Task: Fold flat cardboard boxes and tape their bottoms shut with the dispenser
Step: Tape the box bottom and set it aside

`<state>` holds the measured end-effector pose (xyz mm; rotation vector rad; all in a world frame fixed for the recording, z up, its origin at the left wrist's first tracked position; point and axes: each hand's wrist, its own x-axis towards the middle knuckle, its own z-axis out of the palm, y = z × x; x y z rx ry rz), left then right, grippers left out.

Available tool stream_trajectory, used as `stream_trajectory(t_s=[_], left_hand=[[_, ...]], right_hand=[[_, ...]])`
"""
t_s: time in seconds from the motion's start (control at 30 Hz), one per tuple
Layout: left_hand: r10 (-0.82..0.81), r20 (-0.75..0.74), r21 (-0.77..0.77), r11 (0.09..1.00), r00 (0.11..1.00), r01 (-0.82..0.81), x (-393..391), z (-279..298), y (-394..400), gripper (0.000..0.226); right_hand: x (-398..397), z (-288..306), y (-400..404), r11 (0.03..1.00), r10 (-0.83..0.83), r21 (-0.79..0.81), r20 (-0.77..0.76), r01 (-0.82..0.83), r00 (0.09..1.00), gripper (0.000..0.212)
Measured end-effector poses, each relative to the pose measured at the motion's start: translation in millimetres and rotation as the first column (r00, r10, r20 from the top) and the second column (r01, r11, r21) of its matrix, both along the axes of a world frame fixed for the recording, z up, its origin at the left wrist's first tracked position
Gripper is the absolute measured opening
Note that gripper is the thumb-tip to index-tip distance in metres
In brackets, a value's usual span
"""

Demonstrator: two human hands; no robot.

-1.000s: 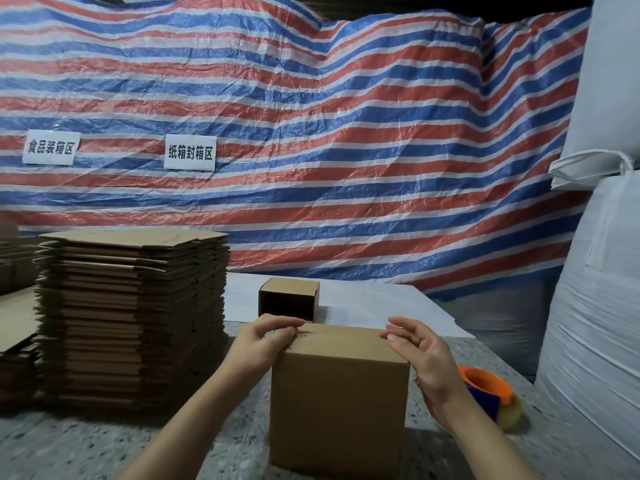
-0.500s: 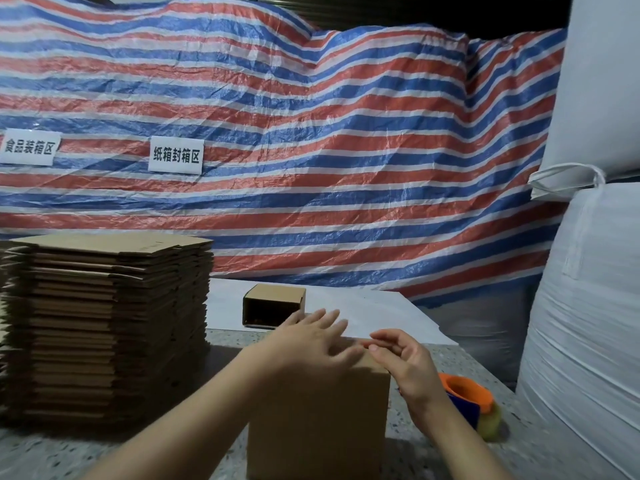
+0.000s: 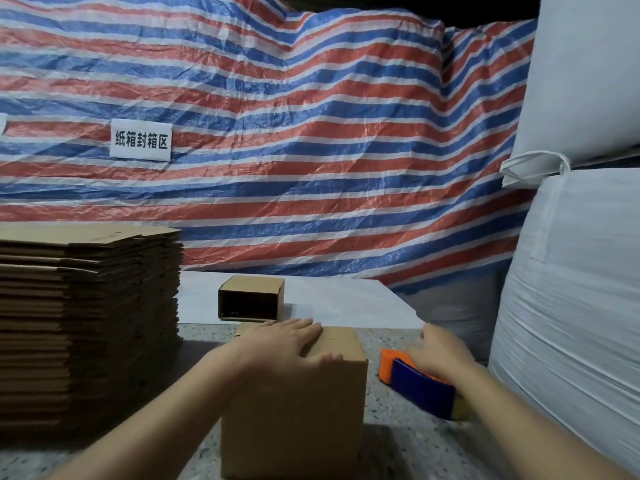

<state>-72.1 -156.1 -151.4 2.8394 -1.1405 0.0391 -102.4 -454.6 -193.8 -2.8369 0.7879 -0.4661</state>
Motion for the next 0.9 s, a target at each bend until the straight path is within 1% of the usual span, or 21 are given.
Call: stream_trajectory(t_s=[0.07,0.13,0.2,0.27,0.33,0.5,0.63,0.7,0.73,0.83,0.9], left_hand=[[-0.003,0.004,-0.001,1.0,1.0,0.003,1.2,-0.9,0.1,0.092],[0.002,0.003,0.003,1.0,1.0,-0.002,1.4,-1.2,0.6,0.093],[0.005,0.002,0.006,1.0,1.0,-0.005,1.0,-1.0,0.3,0.097],[0.002,0.007,0.004,1.0,1.0,-0.002,0.3,-1.3,-0.1,0.099],[0.005,0.009,0.001,1.0,1.0,-0.005,1.0,-1.6,0.1,0.1],[-0.003,0.017,-0.001,1.0,1.0,0.003,0.9,-1.9,0.1,0.099],[-0.003,0.019,0.003,1.0,1.0,0.003,0.8,-2.9,0.5,0.094],[-0.006,0.01,0.001,1.0,1.0,0.006,0.9,-2.8,0.6,0.09],[-0.008,0.0,-0.001,1.0,1.0,0.008,1.4,-2.5,0.8,0.09],[-0.012,-0.024,-0.013,1.0,1.0,0.012,3.5,-1.9,0.7,0.093],[-0.015,-0.027,-0.02,1.0,1.0,0.015,4.9,-1.7,1.2,0.095]], right_hand=[[2.2,-7.8,-7.1,0.999,0.026,-0.02,-0.04,-0.027,0.999,0.045],[5.2,-16.3,-9.5,0.999,0.04,-0.017,-0.112,-0.043,0.993,0.061],[7.9,-24.2,-11.4,0.997,-0.021,-0.08,-0.188,0.006,0.982,0.073],[11.5,-31.3,-15.0,0.987,-0.085,-0.153,-0.246,0.048,0.965,0.079],[14.7,-38.1,-15.3,0.989,-0.092,-0.139,-0.265,0.056,0.96,0.079],[21.6,-55.0,-17.1,0.992,-0.089,-0.107,-0.239,0.065,0.967,0.074],[23.4,-62.4,-23.4,0.995,-0.077,-0.078,-0.253,0.059,0.965,0.065],[26.9,-63.9,-25.6,0.998,-0.05,-0.033,-0.217,0.044,0.975,0.063],[29.1,-60.5,-25.2,0.999,-0.034,0.0,-0.175,0.034,0.984,0.061],[33.7,-23.6,-19.0,0.991,0.021,0.129,0.05,-0.027,0.999,0.051],[32.9,21.6,-8.1,0.95,0.081,0.279,0.212,-0.14,0.974,0.052]])
